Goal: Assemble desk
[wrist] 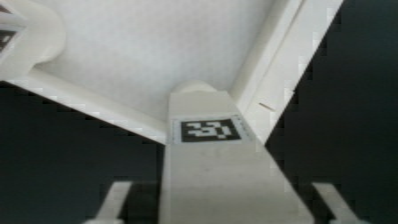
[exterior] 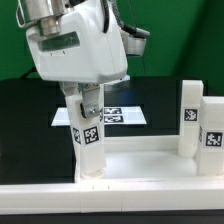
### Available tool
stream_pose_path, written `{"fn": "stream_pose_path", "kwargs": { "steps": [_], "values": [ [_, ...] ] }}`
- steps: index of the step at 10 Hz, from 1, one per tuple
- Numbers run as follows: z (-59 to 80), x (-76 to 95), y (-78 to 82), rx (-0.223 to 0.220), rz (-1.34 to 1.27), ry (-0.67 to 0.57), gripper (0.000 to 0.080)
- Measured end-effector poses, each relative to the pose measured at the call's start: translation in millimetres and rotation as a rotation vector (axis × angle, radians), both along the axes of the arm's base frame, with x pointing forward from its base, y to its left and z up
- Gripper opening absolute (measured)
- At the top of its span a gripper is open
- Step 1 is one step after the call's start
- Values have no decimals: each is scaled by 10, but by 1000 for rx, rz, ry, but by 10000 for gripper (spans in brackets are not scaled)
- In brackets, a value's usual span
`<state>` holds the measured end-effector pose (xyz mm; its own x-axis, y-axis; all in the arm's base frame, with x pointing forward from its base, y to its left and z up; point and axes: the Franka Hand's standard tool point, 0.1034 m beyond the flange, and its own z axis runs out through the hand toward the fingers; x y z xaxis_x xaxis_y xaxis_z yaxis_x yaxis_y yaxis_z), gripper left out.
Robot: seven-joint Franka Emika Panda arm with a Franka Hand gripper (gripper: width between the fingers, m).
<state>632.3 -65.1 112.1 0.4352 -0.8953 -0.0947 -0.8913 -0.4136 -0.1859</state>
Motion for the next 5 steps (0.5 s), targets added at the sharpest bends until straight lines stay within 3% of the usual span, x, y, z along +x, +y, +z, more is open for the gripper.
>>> {"fn": "stream_pose_path", "kwargs": {
  "steps": [2,3,4,5],
  "values": [
    [0,2,8,-19,97,-14,297],
    [-15,19,87,-71,343,-48,385],
    [-24,4,165,-88,543,-67,385],
    [-15,4,169,-97,623,-81,563]
  ]
}}
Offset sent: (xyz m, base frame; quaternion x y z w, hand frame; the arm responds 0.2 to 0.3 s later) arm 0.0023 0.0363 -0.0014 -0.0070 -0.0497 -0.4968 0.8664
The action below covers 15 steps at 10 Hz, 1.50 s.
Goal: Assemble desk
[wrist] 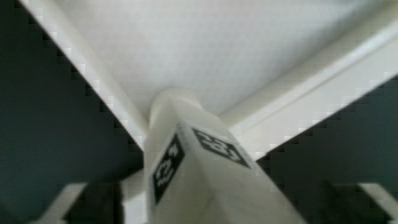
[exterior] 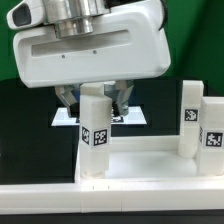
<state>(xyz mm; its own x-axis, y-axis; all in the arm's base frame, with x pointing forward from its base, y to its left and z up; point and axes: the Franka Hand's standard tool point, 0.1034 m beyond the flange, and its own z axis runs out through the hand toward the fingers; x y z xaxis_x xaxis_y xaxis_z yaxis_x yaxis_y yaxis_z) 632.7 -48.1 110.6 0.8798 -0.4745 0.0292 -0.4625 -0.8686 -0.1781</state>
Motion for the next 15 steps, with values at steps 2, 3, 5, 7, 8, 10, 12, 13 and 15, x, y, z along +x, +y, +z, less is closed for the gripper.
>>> {"fn": "stream_pose_path", "kwargs": {
  "steps": [2,3,5,7,8,10,12,13,15],
  "values": [
    [-13,-5,-19,-14,95,-12,622],
    [-15,-6,-23,-21,149,-19,644],
    [37,29,-56,-81,495,-45,648],
    [54,41,33,-113,705,-32,649],
    [50,41,13,-110,682,-31,569],
    [47,39,4,-108,650,-26,432],
    [43,47,-49,-101,447,-6,299],
    [44,79,-53,-104,330,-7,299],
    [52,74,-68,-71,-106,43,299]
  ]
}}
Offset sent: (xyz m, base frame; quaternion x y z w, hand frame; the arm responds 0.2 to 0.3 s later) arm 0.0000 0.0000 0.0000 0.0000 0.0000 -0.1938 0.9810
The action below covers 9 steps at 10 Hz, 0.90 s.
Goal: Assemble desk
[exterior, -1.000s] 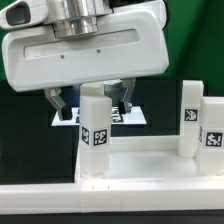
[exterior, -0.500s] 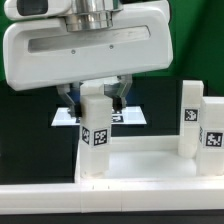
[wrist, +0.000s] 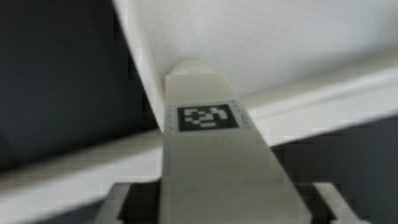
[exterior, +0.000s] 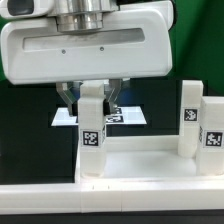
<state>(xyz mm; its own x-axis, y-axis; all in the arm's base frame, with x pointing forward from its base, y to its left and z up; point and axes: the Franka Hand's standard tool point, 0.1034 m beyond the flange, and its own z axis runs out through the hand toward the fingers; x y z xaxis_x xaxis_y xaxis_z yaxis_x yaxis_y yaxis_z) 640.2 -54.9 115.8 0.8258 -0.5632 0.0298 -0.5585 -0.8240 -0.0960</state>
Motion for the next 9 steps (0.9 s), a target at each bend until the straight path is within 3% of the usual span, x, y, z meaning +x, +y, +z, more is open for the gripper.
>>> {"fn": "stream_pose_path", "kwargs": {
  "steps": [3,6,7,8,9],
  "values": [
    [-38,-35,-34,140,-538,83,297],
    [-42,-40,0,132,-485,80,297],
    [-23,-26,26,86,-287,40,485],
    [-40,-44,91,58,-13,21,593],
    [-72,-90,136,50,161,38,593]
  ]
}}
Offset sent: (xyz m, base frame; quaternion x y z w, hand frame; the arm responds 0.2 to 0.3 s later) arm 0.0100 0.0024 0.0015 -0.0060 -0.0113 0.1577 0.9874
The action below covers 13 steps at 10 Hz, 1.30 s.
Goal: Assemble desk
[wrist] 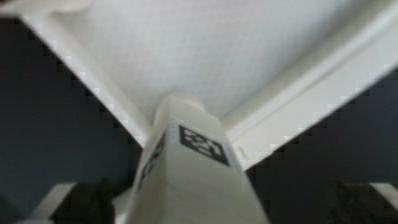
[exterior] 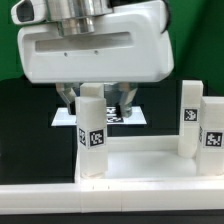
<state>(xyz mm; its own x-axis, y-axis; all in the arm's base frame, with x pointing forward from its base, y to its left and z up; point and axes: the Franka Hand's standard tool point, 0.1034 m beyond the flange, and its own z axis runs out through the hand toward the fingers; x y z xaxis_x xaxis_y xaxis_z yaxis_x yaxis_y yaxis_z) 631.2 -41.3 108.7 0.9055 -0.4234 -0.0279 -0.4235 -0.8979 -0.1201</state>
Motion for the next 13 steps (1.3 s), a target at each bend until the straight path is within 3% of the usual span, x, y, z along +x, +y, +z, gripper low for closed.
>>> {"fn": "stream_pose_path", "kwargs": {
  "steps": [1,4,5,6,8,11,13],
  "values": [
    [0,8,-15,-4,52,-11,638],
    [-2,10,-45,-19,274,-38,649],
    [12,45,-113,-72,544,-85,649],
    [19,45,-172,-95,799,-108,649],
    [15,43,-186,-100,816,-106,649],
    [12,42,-191,-98,770,-101,287],
    [11,42,-192,-93,609,-88,289]
  ]
}}
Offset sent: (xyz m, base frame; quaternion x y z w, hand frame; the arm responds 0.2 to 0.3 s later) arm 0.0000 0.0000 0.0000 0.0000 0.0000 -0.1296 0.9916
